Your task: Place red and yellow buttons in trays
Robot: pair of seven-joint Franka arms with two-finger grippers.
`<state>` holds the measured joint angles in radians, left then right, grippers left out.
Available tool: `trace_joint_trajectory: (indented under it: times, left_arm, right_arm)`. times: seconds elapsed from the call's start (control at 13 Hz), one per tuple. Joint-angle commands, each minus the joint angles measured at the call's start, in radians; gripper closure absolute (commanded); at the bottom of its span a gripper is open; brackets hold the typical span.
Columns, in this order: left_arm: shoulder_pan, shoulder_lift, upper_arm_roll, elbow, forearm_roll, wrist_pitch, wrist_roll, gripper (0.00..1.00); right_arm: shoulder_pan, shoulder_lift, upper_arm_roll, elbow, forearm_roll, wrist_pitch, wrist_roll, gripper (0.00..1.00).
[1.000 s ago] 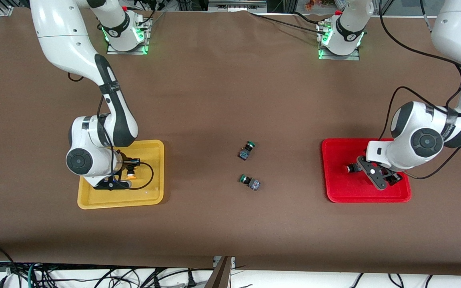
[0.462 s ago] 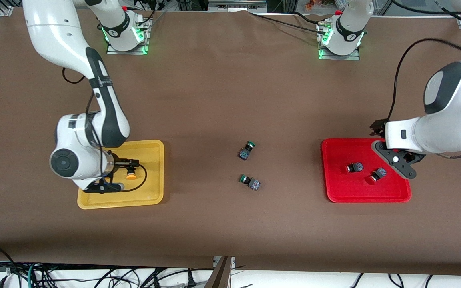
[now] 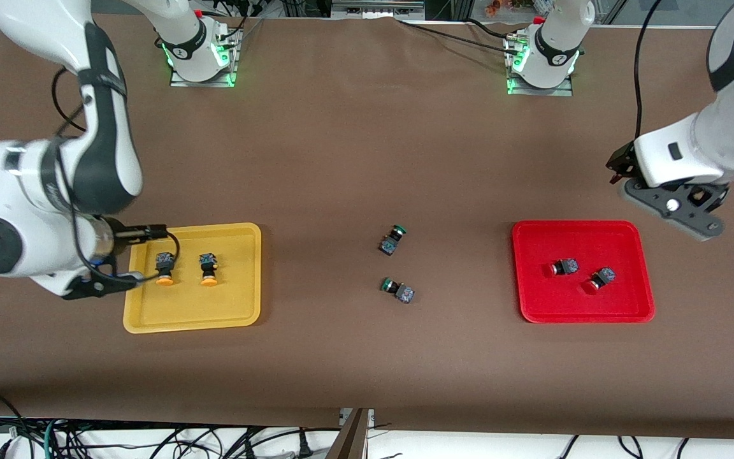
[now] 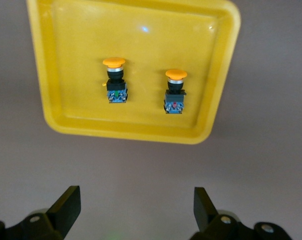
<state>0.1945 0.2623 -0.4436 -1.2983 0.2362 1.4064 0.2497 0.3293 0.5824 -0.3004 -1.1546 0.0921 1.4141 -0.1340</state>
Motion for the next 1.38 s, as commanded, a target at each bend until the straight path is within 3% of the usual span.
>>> trace_joint_trajectory:
  times: [0.0, 0.15, 0.31, 0.38, 0.62, 0.69, 0.85, 1.0, 1.31]
  left_arm:
    - [-0.153, -0.150, 0.269, -0.198, -0.148, 0.115, -0.186, 0.00]
    - [-0.225, -0.245, 0.395, -0.347, -0.178, 0.234, -0.198, 0.00]
    - [-0.299, -0.302, 0.485, -0.424, -0.189, 0.270, -0.199, 0.00]
    - [-0.316, -0.342, 0.491, -0.471, -0.208, 0.272, -0.216, 0.00]
    - [-0.328, -0.350, 0.496, -0.474, -0.212, 0.261, -0.279, 0.00]
    - [-0.325, -0.341, 0.494, -0.461, -0.212, 0.259, -0.276, 0.00]
    - [-0.325, -0.337, 0.487, -0.450, -0.212, 0.252, -0.286, 0.00]
    - [-0.326, -0.337, 0.483, -0.444, -0.212, 0.246, -0.286, 0.00]
    - [-0.326, -0.337, 0.483, -0.425, -0.213, 0.221, -0.286, 0.00]
  right_arm:
    - [-0.010, -0.146, 0.014, -0.014, -0.017, -0.150, 0.002, 0.00]
    - [-0.054, -0.252, 0.070, -0.074, -0.028, -0.162, 0.054, 0.00]
    - [-0.171, -0.390, 0.235, -0.172, -0.138, -0.144, 0.054, 0.00]
    - [-0.215, -0.432, 0.277, -0.177, -0.158, -0.139, 0.054, 0.00]
    - [-0.236, -0.559, 0.299, -0.259, -0.172, -0.132, 0.054, 0.00]
    - [-0.262, -0.590, 0.341, -0.305, -0.176, -0.124, 0.053, 0.00]
    - [-0.283, -0.599, 0.389, -0.312, -0.183, -0.150, 0.063, 0.00]
    - [-0.282, -0.593, 0.388, -0.306, -0.169, -0.152, 0.153, 0.00]
    - [-0.283, -0.573, 0.377, -0.292, -0.170, -0.156, 0.148, 0.00]
